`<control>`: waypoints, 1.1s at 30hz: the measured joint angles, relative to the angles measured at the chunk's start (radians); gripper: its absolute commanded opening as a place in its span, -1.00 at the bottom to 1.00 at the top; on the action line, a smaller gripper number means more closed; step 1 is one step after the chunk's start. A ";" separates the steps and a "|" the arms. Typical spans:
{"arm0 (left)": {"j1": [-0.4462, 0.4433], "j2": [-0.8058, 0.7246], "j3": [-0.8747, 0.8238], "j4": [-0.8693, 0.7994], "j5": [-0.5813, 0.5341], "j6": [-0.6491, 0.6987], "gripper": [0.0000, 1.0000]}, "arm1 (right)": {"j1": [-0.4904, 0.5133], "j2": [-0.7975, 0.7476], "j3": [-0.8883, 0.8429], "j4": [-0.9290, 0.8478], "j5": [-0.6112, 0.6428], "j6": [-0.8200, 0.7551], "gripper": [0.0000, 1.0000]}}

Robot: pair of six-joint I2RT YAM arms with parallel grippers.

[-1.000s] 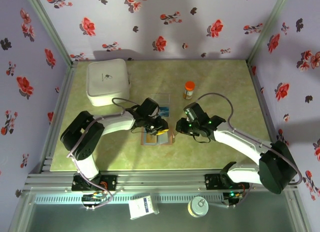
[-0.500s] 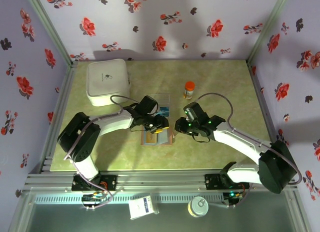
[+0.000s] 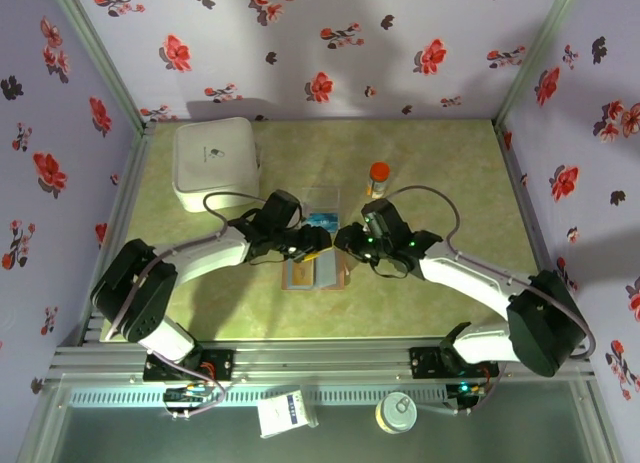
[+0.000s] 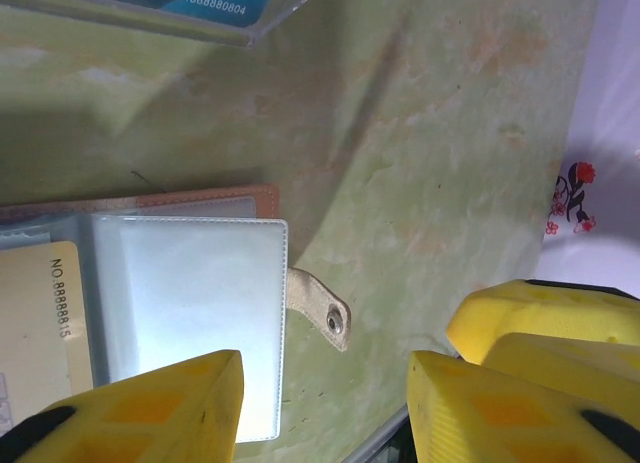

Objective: Take the credit cards out of the card holder

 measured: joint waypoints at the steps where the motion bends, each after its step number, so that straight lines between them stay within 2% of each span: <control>1: 0.003 -0.004 -0.003 -0.001 0.000 0.000 -0.03 | 0.004 0.002 -0.010 0.023 0.002 0.024 -0.42; 5: 0.018 -0.015 -0.011 -0.027 -0.010 0.001 0.06 | 0.024 0.026 -0.021 0.080 0.018 0.087 -0.42; 13: 0.021 -0.063 -0.048 -0.031 -0.027 0.005 0.08 | 0.043 0.037 -0.019 0.093 0.023 0.117 -0.42; 16: 0.028 -0.110 -0.082 -0.017 -0.033 -0.002 0.36 | 0.045 0.037 -0.010 0.091 0.023 0.117 -0.42; 22: 0.064 -0.203 -0.171 0.077 -0.034 -0.034 0.55 | 0.045 0.037 0.004 0.049 0.032 0.096 -0.41; 24: 0.083 -0.229 -0.197 0.102 -0.030 -0.038 0.55 | 0.045 0.037 0.020 0.015 0.039 0.077 -0.41; 27: 0.135 -0.252 -0.226 0.140 -0.007 -0.044 0.38 | 0.045 0.038 0.063 -0.045 0.050 0.036 -0.41; 33: 0.220 -0.270 -0.252 0.176 0.026 -0.018 0.51 | 0.045 0.069 0.141 -0.137 0.053 -0.042 -0.41</control>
